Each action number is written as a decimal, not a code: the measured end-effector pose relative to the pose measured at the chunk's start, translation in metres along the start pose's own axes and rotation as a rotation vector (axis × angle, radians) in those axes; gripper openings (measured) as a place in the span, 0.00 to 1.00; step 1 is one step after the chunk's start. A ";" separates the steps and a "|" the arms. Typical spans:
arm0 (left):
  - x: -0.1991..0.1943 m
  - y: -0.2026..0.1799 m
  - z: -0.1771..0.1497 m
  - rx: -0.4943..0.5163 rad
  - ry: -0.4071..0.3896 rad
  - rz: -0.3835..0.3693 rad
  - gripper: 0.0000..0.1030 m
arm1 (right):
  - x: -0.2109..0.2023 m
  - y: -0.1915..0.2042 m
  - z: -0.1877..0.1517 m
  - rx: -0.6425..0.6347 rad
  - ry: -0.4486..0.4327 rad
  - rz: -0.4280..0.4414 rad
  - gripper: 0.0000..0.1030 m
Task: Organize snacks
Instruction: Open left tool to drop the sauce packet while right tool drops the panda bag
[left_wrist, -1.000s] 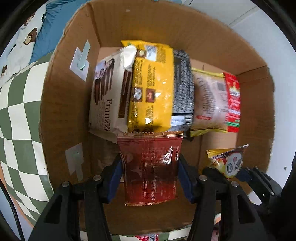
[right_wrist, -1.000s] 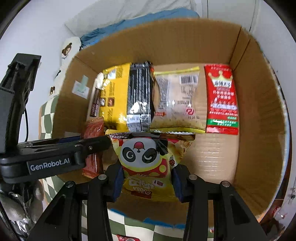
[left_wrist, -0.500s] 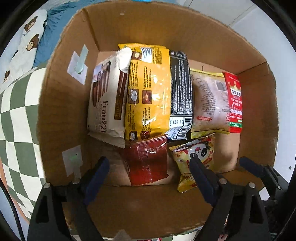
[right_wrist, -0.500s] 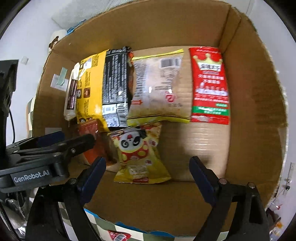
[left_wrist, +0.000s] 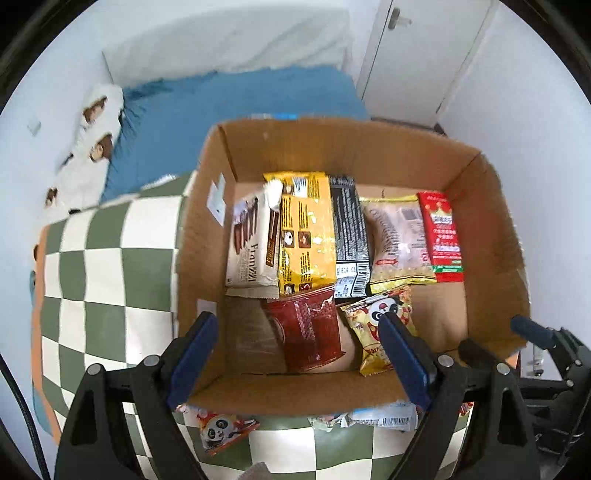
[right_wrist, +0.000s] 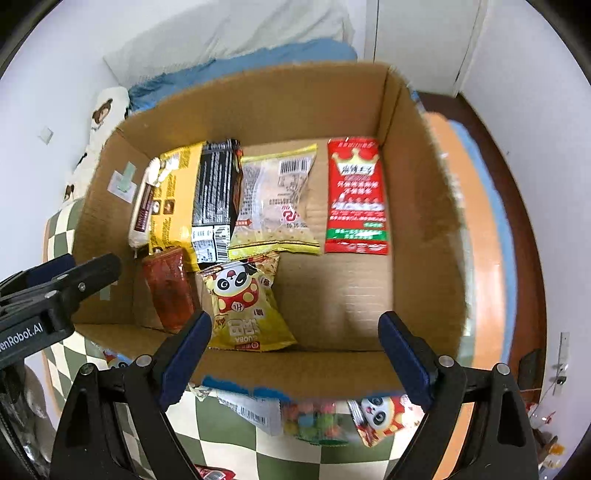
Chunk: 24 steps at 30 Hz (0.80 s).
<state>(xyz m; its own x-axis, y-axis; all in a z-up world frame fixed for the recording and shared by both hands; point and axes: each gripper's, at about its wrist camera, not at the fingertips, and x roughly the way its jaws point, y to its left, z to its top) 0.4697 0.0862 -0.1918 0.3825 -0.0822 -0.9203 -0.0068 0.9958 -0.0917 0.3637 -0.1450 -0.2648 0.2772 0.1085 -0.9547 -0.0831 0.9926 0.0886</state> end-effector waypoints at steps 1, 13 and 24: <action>-0.007 0.000 -0.004 0.003 -0.025 0.007 0.86 | -0.008 0.001 -0.003 -0.004 -0.024 -0.007 0.91; -0.081 -0.002 -0.050 0.016 -0.208 0.025 0.86 | -0.103 0.008 -0.044 -0.035 -0.245 -0.036 0.91; -0.128 -0.005 -0.084 0.010 -0.293 0.033 0.86 | -0.154 0.011 -0.083 -0.028 -0.350 -0.012 0.94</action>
<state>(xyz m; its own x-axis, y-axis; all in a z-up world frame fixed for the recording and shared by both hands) 0.3432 0.0878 -0.1059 0.6328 -0.0357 -0.7735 -0.0151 0.9982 -0.0583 0.2406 -0.1555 -0.1405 0.5892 0.1140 -0.7999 -0.1027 0.9925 0.0658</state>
